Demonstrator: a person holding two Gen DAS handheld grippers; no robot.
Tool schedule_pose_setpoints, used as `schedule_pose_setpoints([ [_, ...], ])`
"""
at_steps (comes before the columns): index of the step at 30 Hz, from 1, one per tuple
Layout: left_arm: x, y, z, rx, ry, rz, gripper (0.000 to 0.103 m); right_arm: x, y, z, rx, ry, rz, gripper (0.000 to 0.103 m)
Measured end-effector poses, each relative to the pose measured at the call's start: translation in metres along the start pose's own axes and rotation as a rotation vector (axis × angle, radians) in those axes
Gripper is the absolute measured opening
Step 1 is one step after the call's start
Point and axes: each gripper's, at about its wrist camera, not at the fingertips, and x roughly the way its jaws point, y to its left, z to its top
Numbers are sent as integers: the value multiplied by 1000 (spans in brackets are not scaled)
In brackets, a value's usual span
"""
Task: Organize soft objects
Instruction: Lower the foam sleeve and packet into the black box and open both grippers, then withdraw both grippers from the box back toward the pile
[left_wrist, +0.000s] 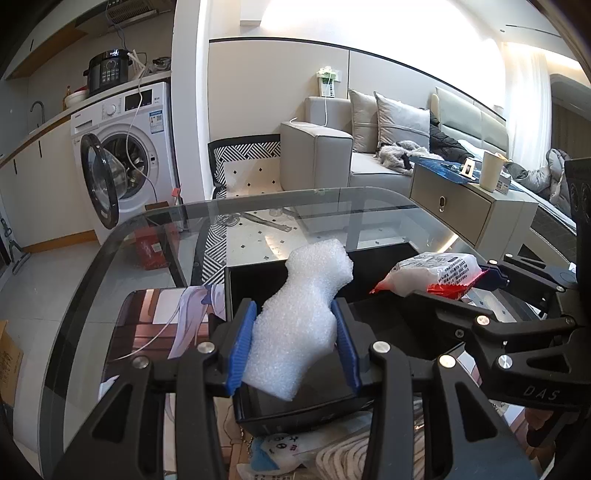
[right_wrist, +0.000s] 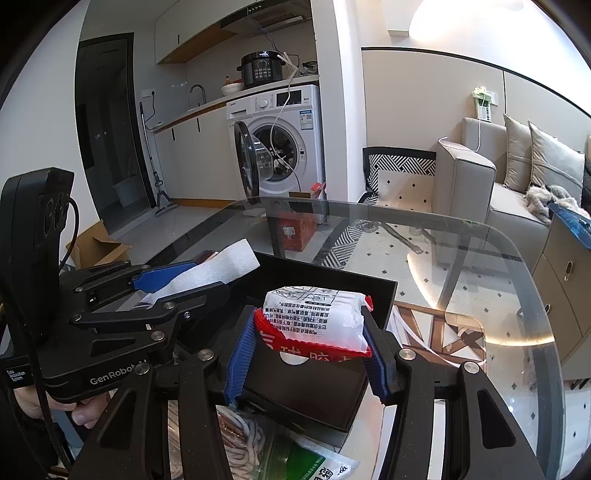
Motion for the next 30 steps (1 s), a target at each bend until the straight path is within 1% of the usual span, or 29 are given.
schedule_pose_setpoints([
  [5, 2, 0, 0, -1, 3, 2, 41, 2, 0, 0, -7, 2, -1, 53],
  [6, 2, 0, 0, 0, 5, 3, 41, 2, 0, 0, -14, 2, 0, 56],
  [8, 3, -1, 0, 1, 9, 1, 42, 0, 0, -1, -17, -8, -6, 69],
  [10, 1, -1, 0, 5, 9, -8, 45, -4, 2, -1, -21, -13, -9, 70],
  [11, 0, -2, 0, 7, 9, -12, 52, -6, 2, -1, -26, -15, -15, 73],
  [12, -2, -2, -1, 8, 4, -17, 57, -9, 1, -2, -29, -17, -23, 75],
  [13, -4, -2, -1, 8, -2, -21, 64, -11, 1, -2, -29, -19, -30, 82],
  [14, -7, -2, -1, 8, -11, -24, 64, -15, 0, -3, -25, -22, -35, 85],
  [15, -9, -3, -1, 12, -13, -25, 65, -20, -2, -4, -17, -24, -39, 86],
  [16, -11, -3, -1, 16, -14, -26, 70, -22, -4, -5, -12, -22, -39, 90],
  [17, -14, -4, -2, 17, -14, -22, 82, -25, -5, -5, -7, -18, -39, 94],
  [18, -17, -3, -2, 12, -20, -16, 87, -29, -6, -7, -1, -18, -42, 95],
  [19, -20, -2, -3, 7, -27, -12, 96, -33, -8, -9, 7, -19, -43, 99],
  [20, -23, -1, -4, 0, -36, -8, 101, -37, -10, -11, 15, -23, -47, 103],
  [22, -29, 2, -6, -21, -44, -1, 103, -46, -12, -16, 34, -35, -56, 103],
  [25, -36, 10, -11, -52, -36, -3, 103, -56, -15, -23, 56, -30, -63, 103],
  [30, -48, 22, -19, -84, -39, 18, 103, -66, -14, -36, 73, -15, -67, 103],
])
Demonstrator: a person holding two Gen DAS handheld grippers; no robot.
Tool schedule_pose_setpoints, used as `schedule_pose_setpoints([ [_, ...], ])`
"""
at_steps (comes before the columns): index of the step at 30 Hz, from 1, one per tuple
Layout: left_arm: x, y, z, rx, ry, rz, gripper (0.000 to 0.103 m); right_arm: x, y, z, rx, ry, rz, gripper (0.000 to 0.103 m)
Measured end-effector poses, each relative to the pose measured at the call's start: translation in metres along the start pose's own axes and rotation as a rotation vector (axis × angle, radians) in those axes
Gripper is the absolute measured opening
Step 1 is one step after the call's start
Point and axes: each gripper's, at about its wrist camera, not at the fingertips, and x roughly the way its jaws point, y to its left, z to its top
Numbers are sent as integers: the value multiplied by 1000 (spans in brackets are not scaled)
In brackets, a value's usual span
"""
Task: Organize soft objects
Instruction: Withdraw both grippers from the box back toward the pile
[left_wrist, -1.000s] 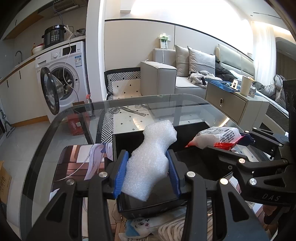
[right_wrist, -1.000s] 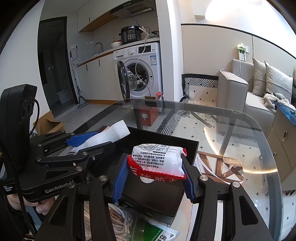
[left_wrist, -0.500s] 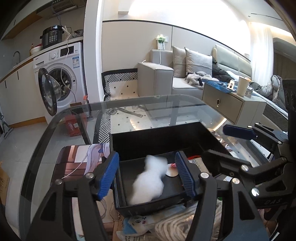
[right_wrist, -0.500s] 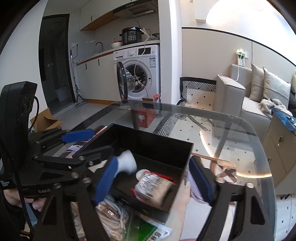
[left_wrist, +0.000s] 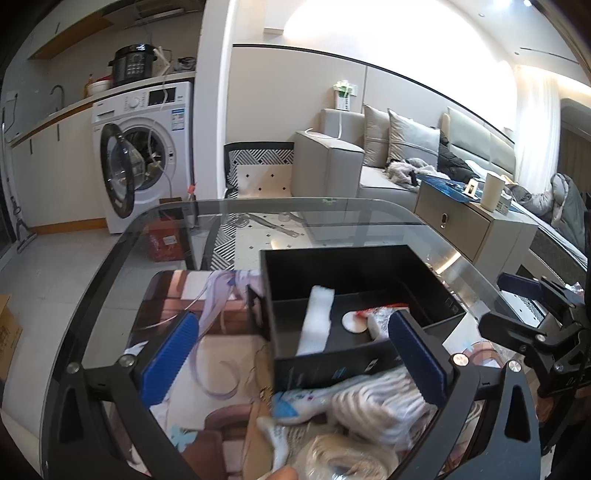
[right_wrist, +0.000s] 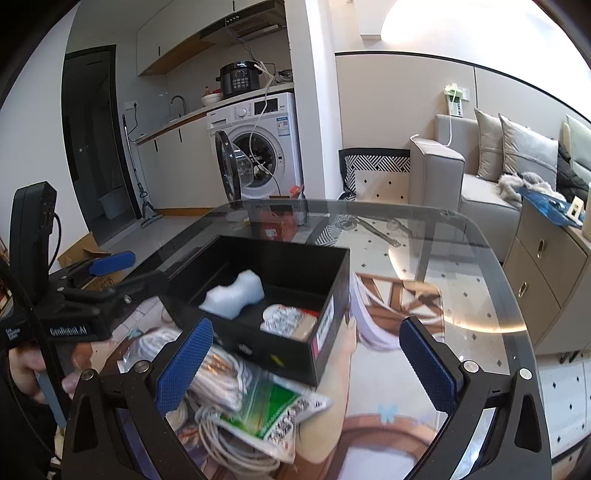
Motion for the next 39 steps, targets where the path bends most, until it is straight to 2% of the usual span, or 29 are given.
schedule_pose_setpoints([
  [11, -23, 9, -24, -4, 9, 15, 103, -16, 1, -17, 18, -10, -11, 103],
  [17, -33, 4, -37, 33, 18, 40, 103, -24, 2, -25, 22, -5, -15, 103],
  [39, -28, 3, -68, 18, 108, -5, 103, -18, 1, -42, 29, 53, -13, 103],
])
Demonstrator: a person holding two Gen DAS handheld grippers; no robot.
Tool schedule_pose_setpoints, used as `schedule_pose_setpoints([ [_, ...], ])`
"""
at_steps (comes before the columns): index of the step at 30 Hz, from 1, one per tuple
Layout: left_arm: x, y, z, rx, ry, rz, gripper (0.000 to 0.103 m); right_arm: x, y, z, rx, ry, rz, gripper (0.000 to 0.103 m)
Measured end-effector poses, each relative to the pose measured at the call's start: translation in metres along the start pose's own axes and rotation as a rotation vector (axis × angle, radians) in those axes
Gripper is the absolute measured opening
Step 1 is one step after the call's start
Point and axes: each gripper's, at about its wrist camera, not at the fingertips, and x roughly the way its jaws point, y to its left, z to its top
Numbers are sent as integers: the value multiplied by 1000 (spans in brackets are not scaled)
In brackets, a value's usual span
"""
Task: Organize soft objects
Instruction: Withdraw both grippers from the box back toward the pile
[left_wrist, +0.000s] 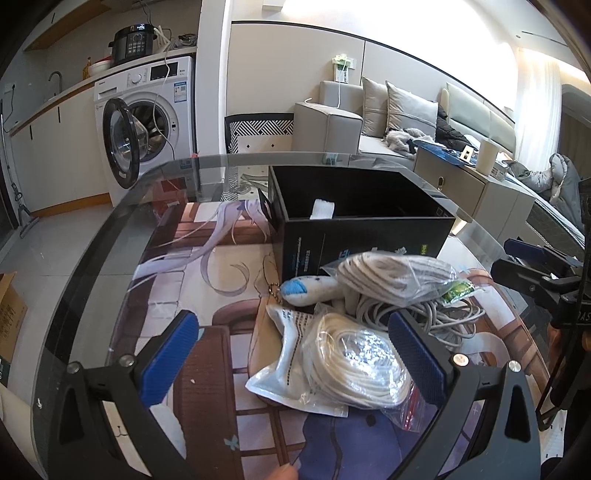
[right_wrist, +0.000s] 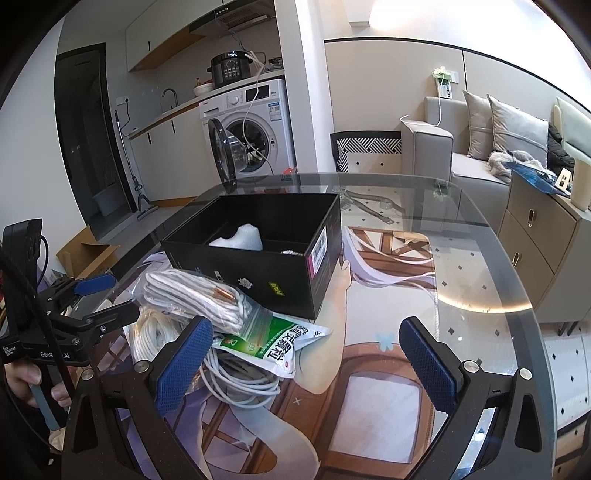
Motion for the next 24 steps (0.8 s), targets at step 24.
schedule_pose_setpoints([
  [24, 6, -12, -4, 56, 26, -33, 103, 34, 8, -4, -14, 92, 37, 103],
])
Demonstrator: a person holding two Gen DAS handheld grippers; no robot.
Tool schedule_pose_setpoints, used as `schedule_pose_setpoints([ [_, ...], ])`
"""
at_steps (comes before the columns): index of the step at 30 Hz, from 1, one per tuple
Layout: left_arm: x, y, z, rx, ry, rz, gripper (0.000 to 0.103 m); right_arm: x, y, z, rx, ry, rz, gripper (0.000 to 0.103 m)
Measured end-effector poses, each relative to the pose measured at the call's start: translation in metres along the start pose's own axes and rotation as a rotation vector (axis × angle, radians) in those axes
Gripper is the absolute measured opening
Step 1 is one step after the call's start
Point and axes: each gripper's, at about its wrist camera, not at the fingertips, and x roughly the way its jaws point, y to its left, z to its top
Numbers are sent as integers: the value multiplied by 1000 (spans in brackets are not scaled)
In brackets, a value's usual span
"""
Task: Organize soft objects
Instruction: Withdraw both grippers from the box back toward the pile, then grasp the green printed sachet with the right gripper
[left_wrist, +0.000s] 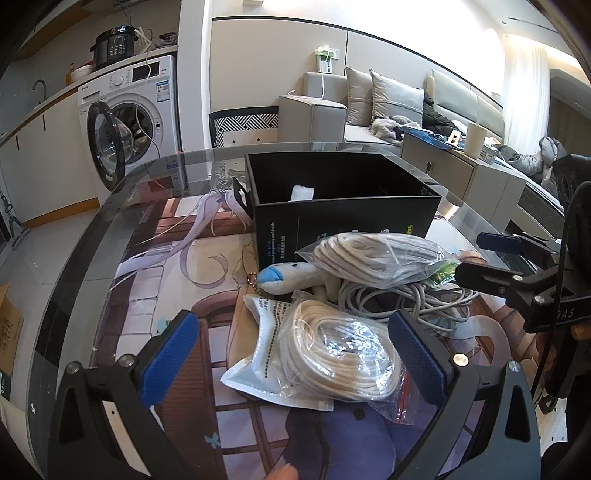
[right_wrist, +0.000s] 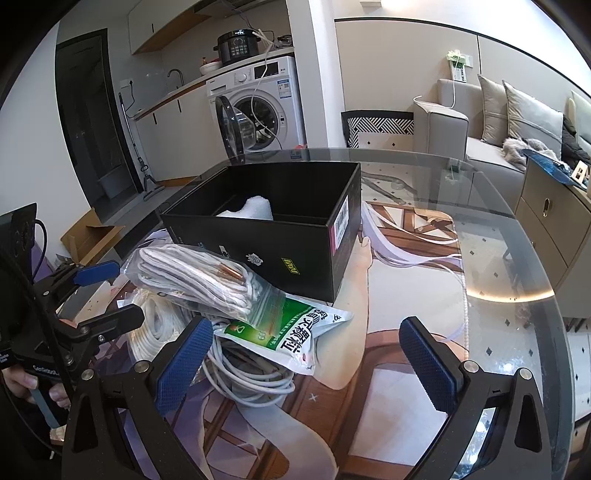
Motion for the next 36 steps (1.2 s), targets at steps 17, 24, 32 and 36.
schedule_pose_setpoints([
  [17, 3, 0, 1, -1, 3, -3, 103, 36, 4, 11, 7, 116, 9, 103],
  [24, 5, 0, 1, -2, 5, -3, 103, 39, -1, 11, 36, 146, 7, 103],
  [32, 7, 2, 0, -3, 6, -5, 103, 35, -14, 5, 52, 152, -12, 101],
  [36, 9, 2, -1, 0, 8, -6, 103, 39, -15, 5, 49, 160, 2, 89],
])
